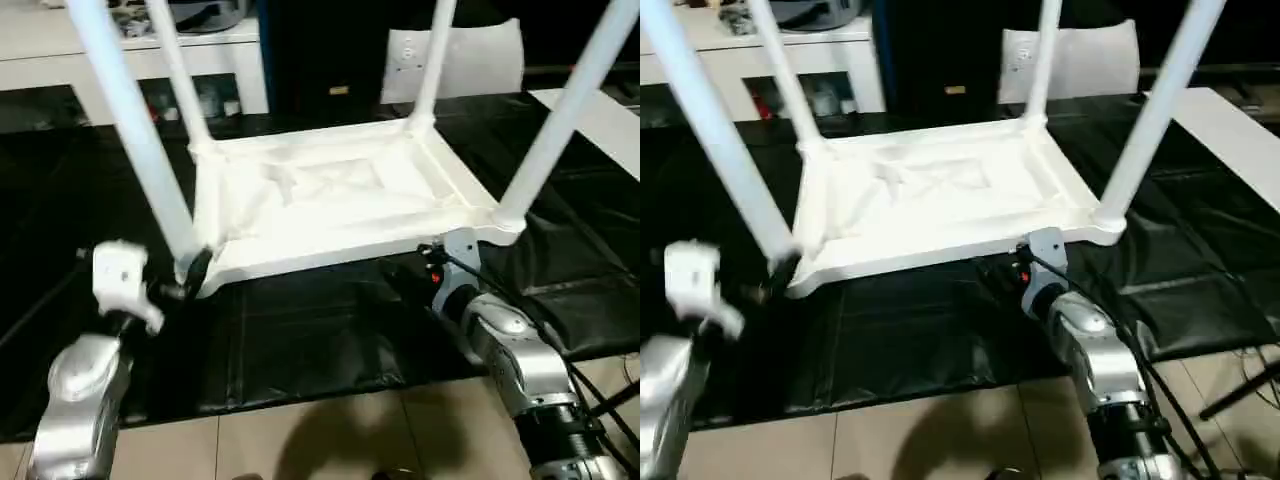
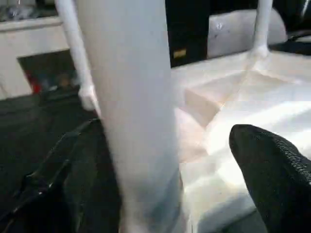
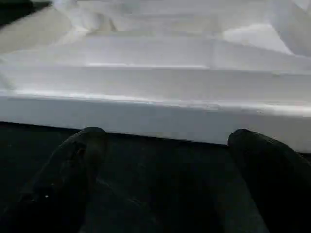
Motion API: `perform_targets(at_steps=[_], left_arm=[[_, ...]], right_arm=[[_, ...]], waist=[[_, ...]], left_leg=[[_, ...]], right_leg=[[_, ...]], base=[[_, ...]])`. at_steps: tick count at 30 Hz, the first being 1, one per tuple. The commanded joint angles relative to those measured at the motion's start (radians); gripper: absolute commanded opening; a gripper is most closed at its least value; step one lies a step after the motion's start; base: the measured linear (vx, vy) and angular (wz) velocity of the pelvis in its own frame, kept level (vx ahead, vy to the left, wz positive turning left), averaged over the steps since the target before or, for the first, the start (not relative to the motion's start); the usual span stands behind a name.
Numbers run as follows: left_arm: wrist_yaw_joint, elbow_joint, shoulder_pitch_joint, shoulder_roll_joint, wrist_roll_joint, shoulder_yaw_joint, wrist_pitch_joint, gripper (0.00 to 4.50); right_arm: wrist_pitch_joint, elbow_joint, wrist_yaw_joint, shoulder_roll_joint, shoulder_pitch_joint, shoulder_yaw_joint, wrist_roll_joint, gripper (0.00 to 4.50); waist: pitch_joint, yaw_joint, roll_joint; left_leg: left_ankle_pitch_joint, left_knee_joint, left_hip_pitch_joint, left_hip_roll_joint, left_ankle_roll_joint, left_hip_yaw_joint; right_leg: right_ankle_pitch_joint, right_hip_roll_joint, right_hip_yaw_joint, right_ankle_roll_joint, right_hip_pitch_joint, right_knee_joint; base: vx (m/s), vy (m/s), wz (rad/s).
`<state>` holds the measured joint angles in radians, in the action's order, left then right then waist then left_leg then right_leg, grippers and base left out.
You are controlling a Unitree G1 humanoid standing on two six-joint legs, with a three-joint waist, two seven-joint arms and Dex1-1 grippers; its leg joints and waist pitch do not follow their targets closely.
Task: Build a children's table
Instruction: Rotate table base
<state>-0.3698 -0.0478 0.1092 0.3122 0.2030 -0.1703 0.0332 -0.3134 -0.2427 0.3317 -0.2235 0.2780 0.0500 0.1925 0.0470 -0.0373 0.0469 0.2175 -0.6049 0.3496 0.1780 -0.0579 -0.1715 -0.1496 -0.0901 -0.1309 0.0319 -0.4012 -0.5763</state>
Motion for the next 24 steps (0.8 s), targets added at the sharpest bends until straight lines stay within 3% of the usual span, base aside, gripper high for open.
perform_targets(at_steps=[1,4,6,8,9,11,12,13,16,18,19,21,22,24], left_arm=[[-0.016,-0.019,0.037,0.015,0.007,0.015,0.021,4.41],[-0.052,-0.042,0.092,0.01,0.048,0.02,0.055,4.41],[-0.116,-0.051,0.126,0.002,0.108,0.023,0.09,4.41],[-0.182,-0.059,0.135,0.009,0.136,0.035,0.097,4.41],[-0.223,-0.058,0.136,0.015,0.157,0.041,0.108,4.41],[-0.246,-0.059,0.137,0.018,0.171,0.044,0.116,4.41],[-0.315,-0.05,0.133,0.034,0.208,0.053,0.142,4.41],[-0.357,-0.044,0.13,0.047,0.232,0.059,0.161,4.41],[-0.426,-0.018,0.113,0.075,0.258,0.075,0.192,4.41],[-0.474,0.041,0.081,0.089,0.32,0.082,0.256,4.41],[-0.507,0.086,0.053,0.1,0.358,0.094,0.299,4.41],[-0.532,0.141,0.018,0.112,0.384,0.123,0.342,4.41],[-0.537,0.157,0.007,0.114,0.388,0.135,0.352,4.41],[-0.541,0.181,-0.01,0.117,0.392,0.154,0.366,4.41]], right_arm=[[-0.031,0.013,-0.033,0.003,-0.005,0.009,-0.029,4.5],[-0.047,-0.017,-0.078,0.003,0.003,0.002,-0.053,4.5],[-0.046,-0.07,-0.103,0.002,0.027,-0.005,-0.069,4.5],[-0.045,-0.116,-0.113,0.007,0.052,-0.017,-0.066,4.5],[-0.041,-0.152,-0.113,0.011,0.072,-0.02,-0.064,4.5],[-0.041,-0.171,-0.113,0.015,0.083,-0.023,-0.066,4.5],[-0.03,-0.227,-0.108,0.026,0.12,-0.021,-0.07,4.5],[-0.024,-0.261,-0.105,0.035,0.143,-0.021,-0.072,4.5],[0.002,-0.323,-0.099,0.048,0.185,-0.01,-0.084,4.5],[0.019,-0.363,-0.093,0.059,0.215,-0.001,-0.089,4.5],[0.03,-0.39,-0.085,0.068,0.235,0.005,-0.09,4.5],[0.046,-0.414,-0.064,0.08,0.253,0.017,-0.096,4.5],[0.05,-0.418,-0.058,0.084,0.256,0.022,-0.1,4.5],[0.056,-0.425,-0.05,0.09,0.262,0.03,-0.105,4.5]], waist=[[-0.059,-0.002,0.0],[-0.061,-0.004,-0.005],[-0.063,-0.008,-0.002],[-0.063,-0.011,-0.001],[-0.064,-0.013,-0.006],[-0.063,-0.017,-0.002],[-0.063,-0.017,-0.01],[-0.063,-0.018,-0.005],[-0.064,-0.016,-0.007],[-0.063,-0.013,-0.009],[-0.061,-0.009,-0.014],[-0.059,-0.001,-0.01],[-0.058,0.003,-0.015],[-0.057,0.006,-0.014]], left_leg=[[0.226,0.078,0.003,0.039,0.033,0.021],[0.209,0.077,0.003,0.04,0.032,0.019],[0.196,0.075,0.003,0.041,0.034,0.019],[0.193,0.074,-0.001,0.041,0.033,0.016],[0.185,0.075,0.0,0.041,0.035,0.016],[0.191,0.074,-0.001,0.042,0.033,0.015],[0.188,0.075,0.0,0.043,0.035,0.014],[0.176,0.076,0.002,0.043,0.031,0.015],[0.171,0.076,-0.001,0.045,0.026,0.014],[0.159,0.077,0.002,0.048,0.024,0.013],[0.169,0.078,0.005,0.047,0.024,0.013],[0.19,0.079,0.002,0.048,0.023,0.012],[0.205,0.081,0.002,0.049,0.019,0.013],[0.216,0.081,0.0,0.048,0.017,0.013]], right_leg=[[-0.429,-0.059,0.055,0.061,0.048,0.084],[-0.409,-0.061,0.057,0.075,0.049,0.08],[-0.384,-0.062,0.058,0.087,0.049,0.077],[-0.373,-0.062,0.059,0.102,0.046,0.077],[-0.36,-0.063,0.06,0.112,0.047,0.073],[-0.359,-0.064,0.062,0.122,0.046,0.07],[-0.357,-0.064,0.063,0.121,0.047,0.071],[-0.35,-0.067,0.064,0.131,0.049,0.064],[-0.325,-0.066,0.066,0.142,0.049,0.059],[-0.298,-0.067,0.067,0.158,0.052,0.052],[-0.316,-0.067,0.067,0.161,0.054,0.053],[-0.337,-0.066,0.068,0.163,0.051,0.055],[-0.353,-0.066,0.068,0.159,0.052,0.058],[-0.369,-0.065,0.069,0.152,0.051,0.061]], base=[[0.0,0.0,0.0],[0.0,0.0,0.0],[0.0,0.0,0.0],[0.0,0.0,0.0],[0.0,0.0,0.0],[0.0,0.0,0.0],[0.0,0.0,0.0],[0.0,0.0,0.0],[0.0,0.0,0.0],[0.0,0.0,0.0],[0.0,0.0,0.0],[0.0,0.0,0.0],[0.0,0.0,0.0],[0.0,0.0,0.0]])
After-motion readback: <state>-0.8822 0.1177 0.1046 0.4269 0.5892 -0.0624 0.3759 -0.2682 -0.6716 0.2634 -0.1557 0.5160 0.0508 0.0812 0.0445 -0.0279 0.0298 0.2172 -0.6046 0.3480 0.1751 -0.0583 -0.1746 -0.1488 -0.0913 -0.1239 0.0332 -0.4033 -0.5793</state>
